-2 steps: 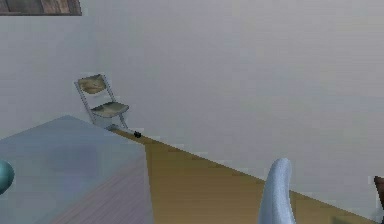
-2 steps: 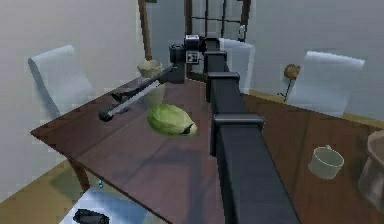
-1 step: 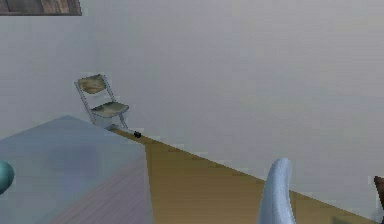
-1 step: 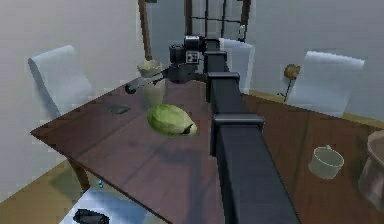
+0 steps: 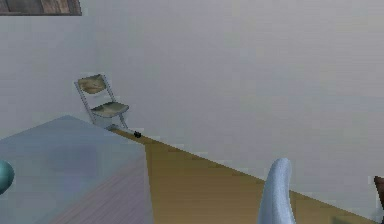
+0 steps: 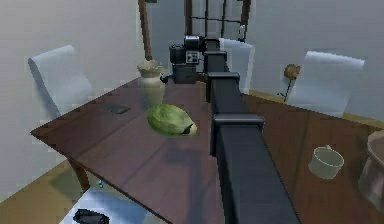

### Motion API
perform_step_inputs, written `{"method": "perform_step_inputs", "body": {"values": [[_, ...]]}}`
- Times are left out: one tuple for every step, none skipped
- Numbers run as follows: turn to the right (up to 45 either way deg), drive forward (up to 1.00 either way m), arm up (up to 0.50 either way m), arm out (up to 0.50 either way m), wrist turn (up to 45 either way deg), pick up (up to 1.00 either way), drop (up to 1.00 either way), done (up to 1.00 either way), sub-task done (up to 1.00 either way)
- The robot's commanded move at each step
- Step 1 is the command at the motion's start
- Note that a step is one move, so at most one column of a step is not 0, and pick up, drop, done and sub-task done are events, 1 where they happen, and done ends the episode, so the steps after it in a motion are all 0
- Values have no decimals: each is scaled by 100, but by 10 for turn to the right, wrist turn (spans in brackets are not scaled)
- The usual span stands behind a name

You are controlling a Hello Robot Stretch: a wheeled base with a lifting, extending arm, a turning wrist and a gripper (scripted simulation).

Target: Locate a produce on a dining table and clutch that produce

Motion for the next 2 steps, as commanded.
{"method": "perform_step_inputs", "body": {"values": [[0,0,-24,0,0,0,0,0,0],[0,0,0,0,0,100,0,0,0]]}}
